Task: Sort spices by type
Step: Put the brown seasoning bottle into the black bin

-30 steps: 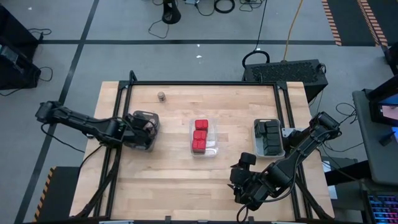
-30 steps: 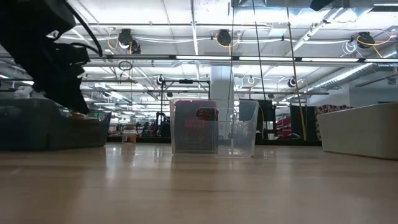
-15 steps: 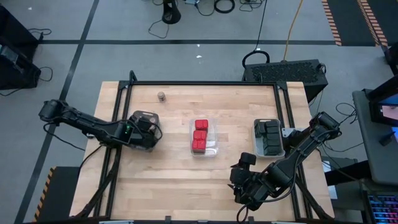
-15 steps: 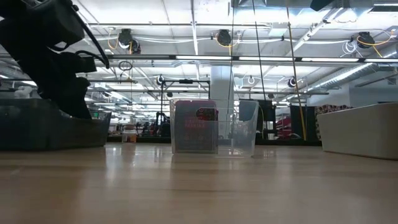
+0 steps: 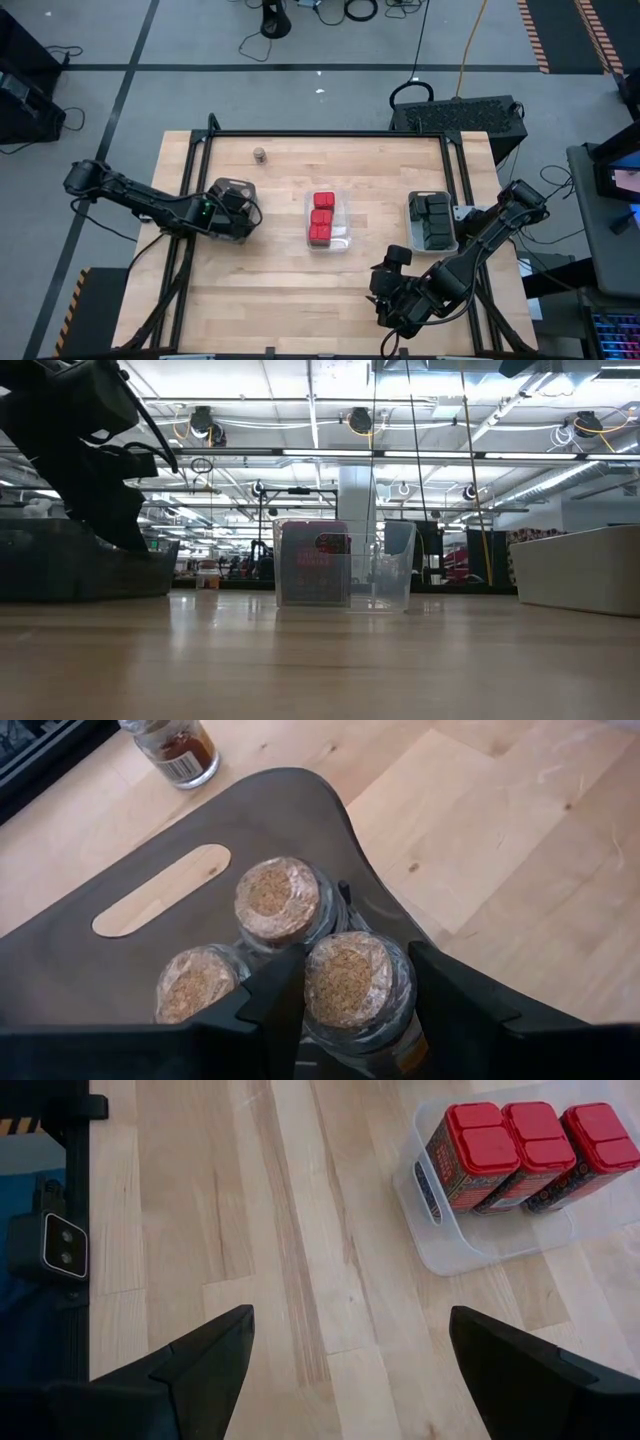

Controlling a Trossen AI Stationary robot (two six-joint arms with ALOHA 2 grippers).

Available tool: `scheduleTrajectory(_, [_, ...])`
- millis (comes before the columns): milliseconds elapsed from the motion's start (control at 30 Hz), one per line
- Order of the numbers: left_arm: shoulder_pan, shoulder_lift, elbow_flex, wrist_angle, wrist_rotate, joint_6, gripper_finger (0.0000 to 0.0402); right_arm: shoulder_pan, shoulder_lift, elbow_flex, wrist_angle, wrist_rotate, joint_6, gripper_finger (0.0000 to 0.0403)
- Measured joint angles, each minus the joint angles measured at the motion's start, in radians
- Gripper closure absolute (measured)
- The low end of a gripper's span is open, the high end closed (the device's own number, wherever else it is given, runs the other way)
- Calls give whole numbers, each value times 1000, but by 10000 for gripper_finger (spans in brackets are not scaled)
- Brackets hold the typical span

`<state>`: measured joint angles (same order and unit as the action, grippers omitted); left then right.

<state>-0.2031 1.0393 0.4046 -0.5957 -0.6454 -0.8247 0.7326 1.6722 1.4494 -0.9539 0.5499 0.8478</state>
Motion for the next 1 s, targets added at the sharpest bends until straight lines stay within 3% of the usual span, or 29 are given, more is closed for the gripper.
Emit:
scheduleTrajectory(167, [0, 0, 0, -3, 14, 3, 219, 0, 0, 0, 0, 0, 0, 85])
scheduleTrajectory(500, [0, 2, 8, -22, 79, 39, 144, 0, 0, 0, 0, 0, 0, 85])
scheduleTrajectory(733, [0, -14, 73, -23, 76, 105, 142, 0, 0, 0, -1, 0, 0, 85])
scheduleTrajectory(1000, [0, -53, 196, -172, 33, 135, 142, 0, 0, 0, -1, 0, -2, 85])
